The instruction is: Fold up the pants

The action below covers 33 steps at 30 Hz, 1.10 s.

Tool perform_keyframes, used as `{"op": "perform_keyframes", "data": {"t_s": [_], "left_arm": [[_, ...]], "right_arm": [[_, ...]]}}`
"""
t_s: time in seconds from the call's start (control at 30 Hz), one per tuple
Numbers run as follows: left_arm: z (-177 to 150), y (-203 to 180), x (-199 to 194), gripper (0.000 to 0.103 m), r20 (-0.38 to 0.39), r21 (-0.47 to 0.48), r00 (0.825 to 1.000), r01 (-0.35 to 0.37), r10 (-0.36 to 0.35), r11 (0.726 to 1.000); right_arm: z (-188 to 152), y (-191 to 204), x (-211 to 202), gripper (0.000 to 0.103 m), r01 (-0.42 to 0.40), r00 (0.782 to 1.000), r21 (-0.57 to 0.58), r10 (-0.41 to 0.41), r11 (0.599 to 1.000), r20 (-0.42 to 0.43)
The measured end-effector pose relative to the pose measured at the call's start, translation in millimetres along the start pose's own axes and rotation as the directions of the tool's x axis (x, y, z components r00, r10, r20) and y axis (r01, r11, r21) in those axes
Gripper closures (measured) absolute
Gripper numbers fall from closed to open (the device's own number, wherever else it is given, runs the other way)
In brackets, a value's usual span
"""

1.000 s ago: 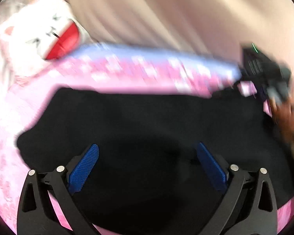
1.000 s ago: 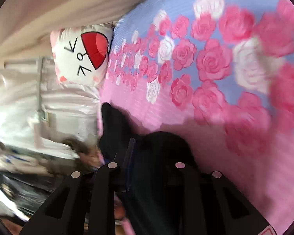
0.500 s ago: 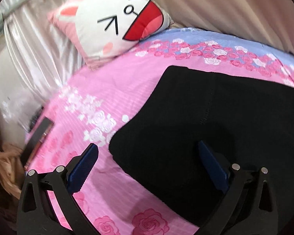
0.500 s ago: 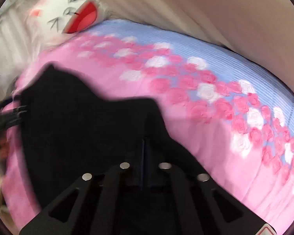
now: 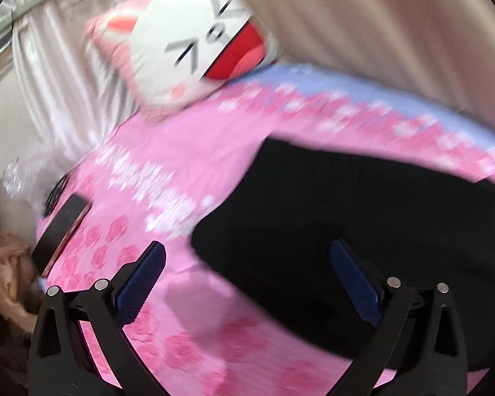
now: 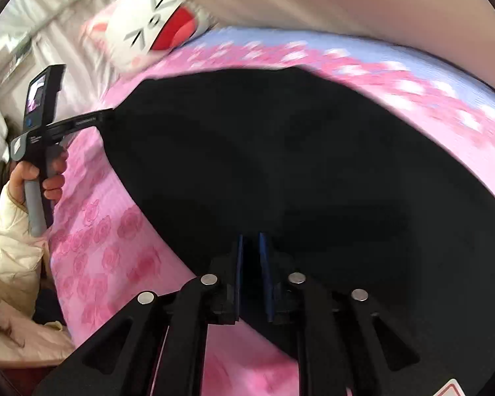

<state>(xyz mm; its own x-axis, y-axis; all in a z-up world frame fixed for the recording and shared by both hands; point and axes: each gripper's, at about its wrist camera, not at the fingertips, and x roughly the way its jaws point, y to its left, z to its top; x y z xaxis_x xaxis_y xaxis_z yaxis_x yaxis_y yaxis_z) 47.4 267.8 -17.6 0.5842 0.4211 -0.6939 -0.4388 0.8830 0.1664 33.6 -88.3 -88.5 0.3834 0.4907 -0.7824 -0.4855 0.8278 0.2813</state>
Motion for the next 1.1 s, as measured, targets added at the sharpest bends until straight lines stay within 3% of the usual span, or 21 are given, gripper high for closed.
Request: {"op": "perform_keyframes", "data": {"t_s": [0.1,0.13,0.17,0.2,0.23,0.3,0.37,0.43,0.5,0.6,0.63,0.67,0.73,0.8,0.87,0.93,0.97,1.03,1.07,1.1], "left_arm": [[-5.3,-42.8,-7.7,0.005,-0.012,0.078,0.999,0.053,-0.052,0.996],[-11.3,-56.1,-1.6,0.005,-0.051,0.109,0.997,0.056,-0.051,0.992],[-19.4,-68.6,6.8,0.005,-0.101,0.142,0.994,0.062,-0.048,0.988],[-32.7,-80.8,18.0,0.005,-0.158,0.175,0.987,0.060,-0.032,0.983],[-39.7,-81.3,13.9,0.005,-0.102,0.160,0.995,0.034,-0.017,0.987],[-48.9,-84.2,4.7,0.005,-0.058,0.217,0.998,-0.018,0.031,0.976],[-49.0,-81.8,-1.9,0.005,-0.083,0.220,0.995,-0.026,0.046,0.975],[-43.8,-81.6,-13.0,0.006,-0.106,0.190,0.994,0.024,-0.003,0.981],[-39.0,-92.9,-28.5,0.005,-0.075,0.180,0.996,0.063,-0.050,0.982],[-55.5,-118.1,-10.9,0.005,-0.128,0.277,0.992,0.025,0.011,0.960],[-59.9,-112.9,-13.5,0.005,-0.088,0.263,0.996,0.022,0.001,0.965],[-60.3,-109.6,-14.5,0.005,-0.105,0.268,0.994,0.018,0.010,0.963],[-55.9,-99.1,-24.2,0.005,-0.147,0.244,0.989,0.050,-0.013,0.969],[-48.4,-99.0,-34.7,0.005,-0.141,0.217,0.987,0.102,-0.072,0.971],[-41.4,-113.2,-38.3,0.005,-0.125,0.218,0.988,0.119,-0.093,0.969],[-45.2,-133.0,-30.0,0.005,-0.164,0.258,0.984,0.113,-0.071,0.960],[-53.1,-144.2,-22.5,0.005,-0.208,0.298,0.977,0.118,-0.056,0.947],[-62.0,-149.1,-31.2,0.005,-0.133,0.352,0.991,0.055,-0.008,0.935],[-64.1,-149.9,-33.5,0.005,-0.126,0.374,0.992,0.050,-0.002,0.926],[-66.1,-147.8,-34.3,0.005,-0.138,0.376,0.990,0.055,-0.003,0.925]], "right_arm": [[-21.2,-48.0,-35.1,0.090,0.107,0.992,0.148,-0.117,0.983,0.057],[-34.7,-75.0,-46.8,0.089,0.154,0.984,0.227,-0.171,0.962,0.056],[-49.3,-98.9,-58.1,0.098,0.209,0.972,0.289,-0.231,0.934,0.043],[-67.0,-122.5,-73.0,0.101,0.214,0.968,0.350,-0.246,0.912,0.050],[-86.7,-143.9,-93.2,0.100,0.177,0.971,0.427,-0.228,0.887,0.071],[-114.0,-162.2,-124.7,0.095,0.237,0.948,0.500,-0.310,0.833,0.068],[-134.7,-179.9,-148.8,0.090,0.253,0.935,0.546,-0.346,0.798,0.072],[-142.2,-188.2,-168.1,0.084,0.238,0.924,0.580,-0.366,0.779,0.112],[-142.1,-198.7,-177.3,0.066,0.262,0.905,0.574,-0.404,0.776,0.132],[-139.5,-222.9,-180.1,0.066,0.366,0.854,0.575,-0.510,0.732,0.105],[-141.7,-227.6,-177.4,0.065,0.391,0.840,0.598,-0.537,0.700,0.080],[-149.1,-240.5,-185.1,0.065,0.408,0.823,0.639,-0.566,0.652,0.052],[-166.4,-258.6,-207.3,0.065,0.390,0.802,0.692,-0.593,0.607,0.067],[-174.8,-276.3,-227.4,0.062,0.407,0.771,0.716,-0.634,0.567,0.064],[-178.2,-290.8,-236.3,0.057,0.414,0.762,0.725,-0.645,0.550,0.054],[-181.0,-309.3,-236.5,0.057,0.398,0.779,0.734,-0.625,0.551,0.046],[-180.8,-317.3,-233.1,0.057,0.386,0.794,0.735,-0.606,0.558,0.043],[-176.2,-326.1,-221.5,0.059,0.405,0.796,0.716,-0.604,0.568,0.030],[-175.7,-329.7,-219.0,0.072,0.435,0.786,0.693,-0.618,0.574,0.019],[-171.2,-332.6,-216.4,0.092,0.496,0.759,0.663,-0.651,0.562,-0.016]]}}
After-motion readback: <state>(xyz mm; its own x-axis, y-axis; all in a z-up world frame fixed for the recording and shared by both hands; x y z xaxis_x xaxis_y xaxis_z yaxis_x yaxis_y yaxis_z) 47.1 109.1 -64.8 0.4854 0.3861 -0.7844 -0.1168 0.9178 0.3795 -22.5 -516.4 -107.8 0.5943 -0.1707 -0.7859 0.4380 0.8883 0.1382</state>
